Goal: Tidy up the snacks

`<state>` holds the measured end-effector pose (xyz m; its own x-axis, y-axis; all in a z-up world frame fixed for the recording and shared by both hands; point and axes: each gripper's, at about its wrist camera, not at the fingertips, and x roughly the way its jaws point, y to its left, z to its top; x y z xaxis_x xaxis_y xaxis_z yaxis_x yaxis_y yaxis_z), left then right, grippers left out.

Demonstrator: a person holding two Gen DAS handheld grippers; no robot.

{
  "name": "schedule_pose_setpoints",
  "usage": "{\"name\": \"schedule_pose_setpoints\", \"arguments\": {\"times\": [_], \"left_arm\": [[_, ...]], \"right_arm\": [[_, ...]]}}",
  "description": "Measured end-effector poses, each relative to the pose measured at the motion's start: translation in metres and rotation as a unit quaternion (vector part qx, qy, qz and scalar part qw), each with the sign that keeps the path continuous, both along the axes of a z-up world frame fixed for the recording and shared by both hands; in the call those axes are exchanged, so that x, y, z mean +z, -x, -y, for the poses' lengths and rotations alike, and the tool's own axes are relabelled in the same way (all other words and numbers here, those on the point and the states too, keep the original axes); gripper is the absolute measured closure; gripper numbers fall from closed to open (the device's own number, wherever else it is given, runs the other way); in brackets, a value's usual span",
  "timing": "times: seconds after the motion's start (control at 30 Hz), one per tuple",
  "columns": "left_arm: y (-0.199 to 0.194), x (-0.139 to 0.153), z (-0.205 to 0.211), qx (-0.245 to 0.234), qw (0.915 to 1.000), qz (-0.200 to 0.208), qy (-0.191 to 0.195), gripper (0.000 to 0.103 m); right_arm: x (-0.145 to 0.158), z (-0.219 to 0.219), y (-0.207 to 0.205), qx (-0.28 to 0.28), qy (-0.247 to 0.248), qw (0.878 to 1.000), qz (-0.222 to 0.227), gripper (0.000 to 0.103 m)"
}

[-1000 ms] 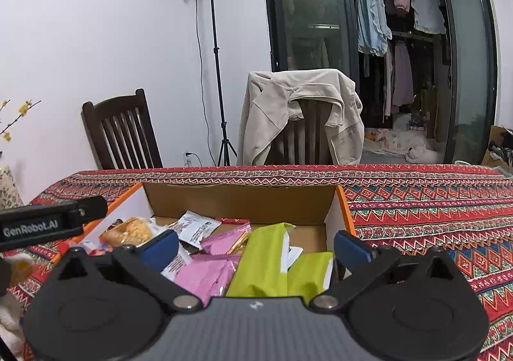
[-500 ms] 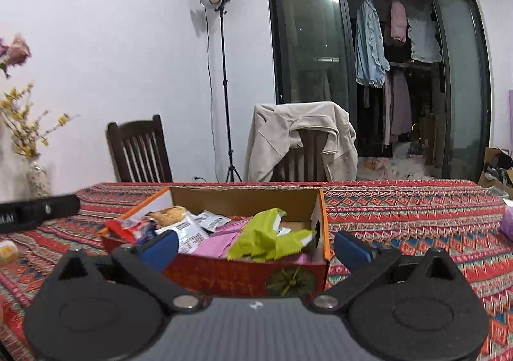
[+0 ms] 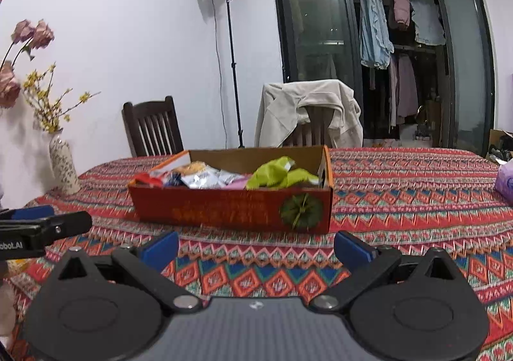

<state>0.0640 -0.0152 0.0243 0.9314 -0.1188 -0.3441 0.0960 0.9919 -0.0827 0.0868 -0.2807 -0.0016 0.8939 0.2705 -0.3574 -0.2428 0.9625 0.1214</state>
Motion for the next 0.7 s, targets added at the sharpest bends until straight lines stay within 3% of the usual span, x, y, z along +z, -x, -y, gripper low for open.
{"name": "schedule_pose_setpoints", "arguments": {"times": [0.2,0.7], "left_arm": [[0.008,-0.015,-0.008,0.003,0.9999,-0.015,0.002,0.000],[0.008,-0.018,-0.009,-0.004,0.9997,-0.022,0.002,0.000]], "right_arm": [[-0.015,-0.002,0.011,0.011,0.000,1.000,-0.016,0.000],[-0.021,-0.003,0.011,0.013,-0.004,1.000,-0.023,0.000]]}}
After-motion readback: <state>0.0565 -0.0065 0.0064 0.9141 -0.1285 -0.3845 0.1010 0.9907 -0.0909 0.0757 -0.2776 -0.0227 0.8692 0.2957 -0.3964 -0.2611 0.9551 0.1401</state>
